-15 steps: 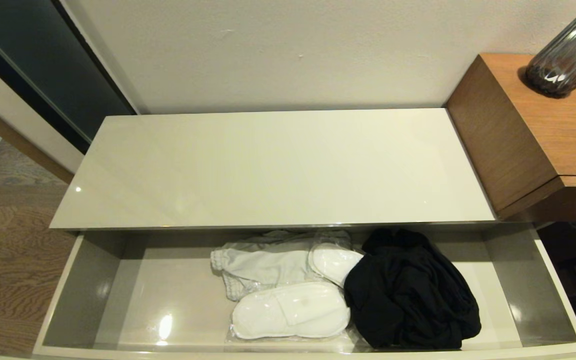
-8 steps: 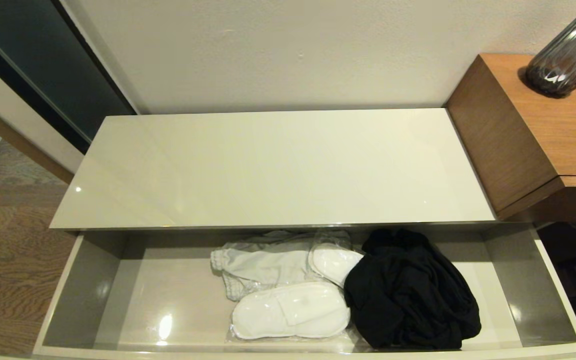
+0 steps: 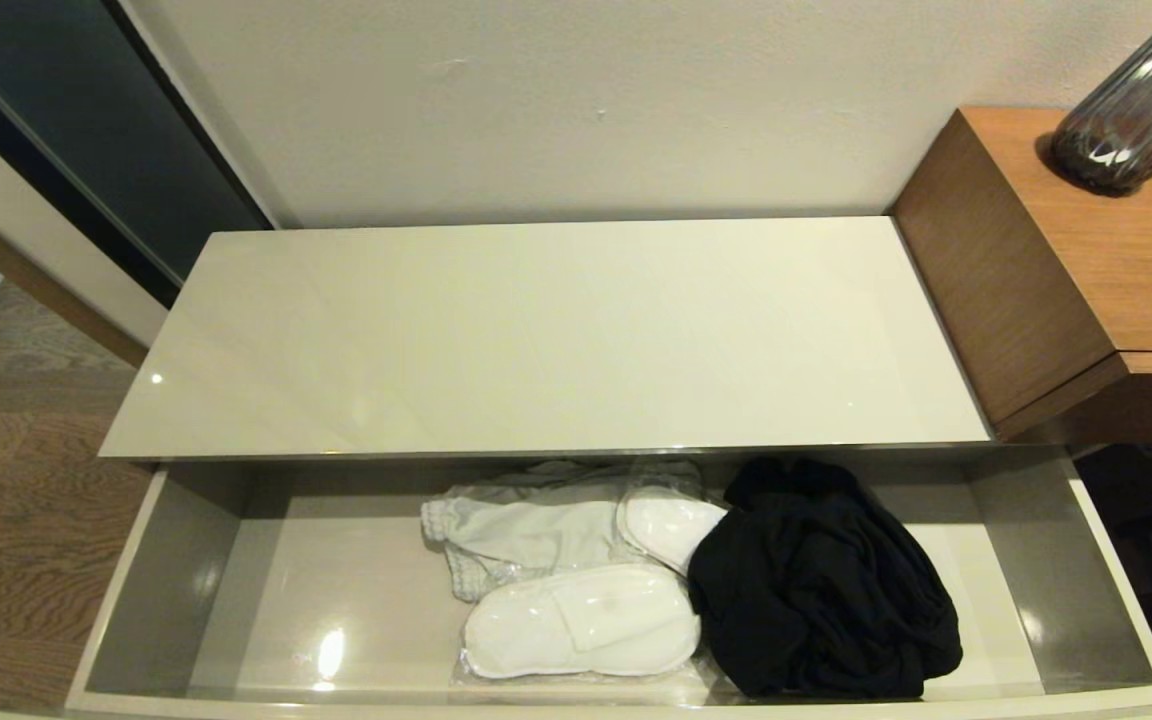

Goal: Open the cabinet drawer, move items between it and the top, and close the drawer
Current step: Take out the disposable slippers from the drawer

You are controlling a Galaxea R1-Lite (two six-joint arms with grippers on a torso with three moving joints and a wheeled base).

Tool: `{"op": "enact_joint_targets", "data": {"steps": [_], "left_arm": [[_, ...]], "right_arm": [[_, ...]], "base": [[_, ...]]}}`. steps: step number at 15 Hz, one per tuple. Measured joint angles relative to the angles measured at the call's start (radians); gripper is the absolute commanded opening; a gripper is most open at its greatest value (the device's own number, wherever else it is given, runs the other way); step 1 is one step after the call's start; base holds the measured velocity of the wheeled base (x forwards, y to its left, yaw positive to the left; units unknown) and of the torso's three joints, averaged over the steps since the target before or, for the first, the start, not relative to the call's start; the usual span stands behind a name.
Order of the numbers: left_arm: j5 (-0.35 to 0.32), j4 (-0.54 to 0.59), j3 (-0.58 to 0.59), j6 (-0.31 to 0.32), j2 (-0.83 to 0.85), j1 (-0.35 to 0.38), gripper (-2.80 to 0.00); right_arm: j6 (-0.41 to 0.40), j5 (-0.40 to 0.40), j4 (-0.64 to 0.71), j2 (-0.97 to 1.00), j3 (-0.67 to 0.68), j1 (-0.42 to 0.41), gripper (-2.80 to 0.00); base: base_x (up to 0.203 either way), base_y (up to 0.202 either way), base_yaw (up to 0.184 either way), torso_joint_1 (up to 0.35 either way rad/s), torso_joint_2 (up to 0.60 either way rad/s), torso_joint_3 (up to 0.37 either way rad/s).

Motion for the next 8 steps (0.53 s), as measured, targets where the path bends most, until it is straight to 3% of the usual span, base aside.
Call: {"op": "enact_joint_targets", "data": {"steps": [2,8], "left_arm": [[0.000,0.000,0.000,-0.009,0.000,0.000,-2.80],[0.000,0.000,0.000,-0.025,0.000,0.000,-2.80]], "right_arm": [[0.011,0.008,-0.093,0.000,0.039,0.000,-2.80],[0.077,0.013,-0.115,-0.004,0.058,0.000,-2.80]], "base": [[0.000,0.000,0.000,0.000,0.00,0.000],[0.000,0.000,0.000,0.000,0.00,0.000]]}}
